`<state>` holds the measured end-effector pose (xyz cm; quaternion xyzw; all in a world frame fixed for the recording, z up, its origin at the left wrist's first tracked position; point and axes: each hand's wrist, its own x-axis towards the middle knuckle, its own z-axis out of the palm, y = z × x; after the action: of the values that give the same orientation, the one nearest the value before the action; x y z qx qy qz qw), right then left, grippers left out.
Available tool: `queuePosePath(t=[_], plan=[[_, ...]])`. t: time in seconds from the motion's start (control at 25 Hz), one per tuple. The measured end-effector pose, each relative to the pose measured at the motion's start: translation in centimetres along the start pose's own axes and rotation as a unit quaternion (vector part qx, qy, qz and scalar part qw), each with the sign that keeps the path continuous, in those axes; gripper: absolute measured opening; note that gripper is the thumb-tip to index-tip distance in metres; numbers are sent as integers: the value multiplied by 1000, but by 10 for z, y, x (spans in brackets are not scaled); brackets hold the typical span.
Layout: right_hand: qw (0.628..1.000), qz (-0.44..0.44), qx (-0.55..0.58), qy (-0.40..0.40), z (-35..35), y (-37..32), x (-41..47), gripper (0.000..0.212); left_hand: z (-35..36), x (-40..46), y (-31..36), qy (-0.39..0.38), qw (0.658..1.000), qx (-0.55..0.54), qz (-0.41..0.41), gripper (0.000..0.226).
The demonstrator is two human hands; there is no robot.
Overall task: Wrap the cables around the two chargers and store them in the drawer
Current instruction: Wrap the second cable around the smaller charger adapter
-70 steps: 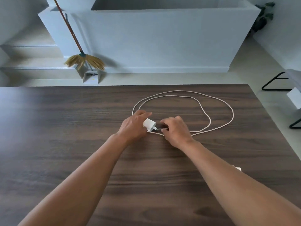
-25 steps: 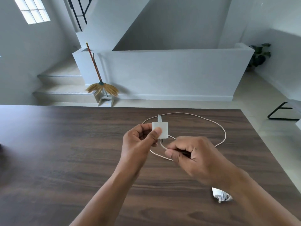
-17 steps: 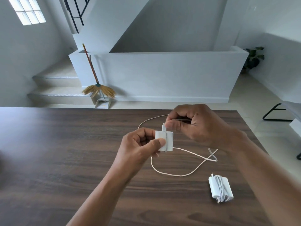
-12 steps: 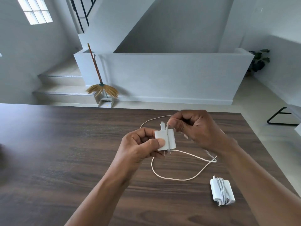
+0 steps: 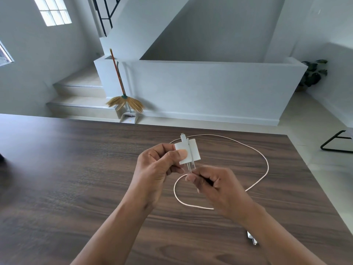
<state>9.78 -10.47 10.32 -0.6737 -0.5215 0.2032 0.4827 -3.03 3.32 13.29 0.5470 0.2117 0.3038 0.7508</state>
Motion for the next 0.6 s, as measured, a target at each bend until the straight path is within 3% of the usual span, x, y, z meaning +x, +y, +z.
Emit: queuePosePath(t=[0.12,0.24,0.44,0.6], plan=[[993,-51,-111,-1,-8,-13,-13,40,3,0,-4,28,999,46,7,34],[982,-70,-173,-34,-21,-30,-20,42,6,-5,-8,42,992,113,31,27],[977,-38,-195,-83,-55,-70,-15,35,6,-15,-10,-7,969,241,63,12],[979,-56,-188,-63,-79,-88,20,15,6,-29,-4,-45,968,243,44,13]])
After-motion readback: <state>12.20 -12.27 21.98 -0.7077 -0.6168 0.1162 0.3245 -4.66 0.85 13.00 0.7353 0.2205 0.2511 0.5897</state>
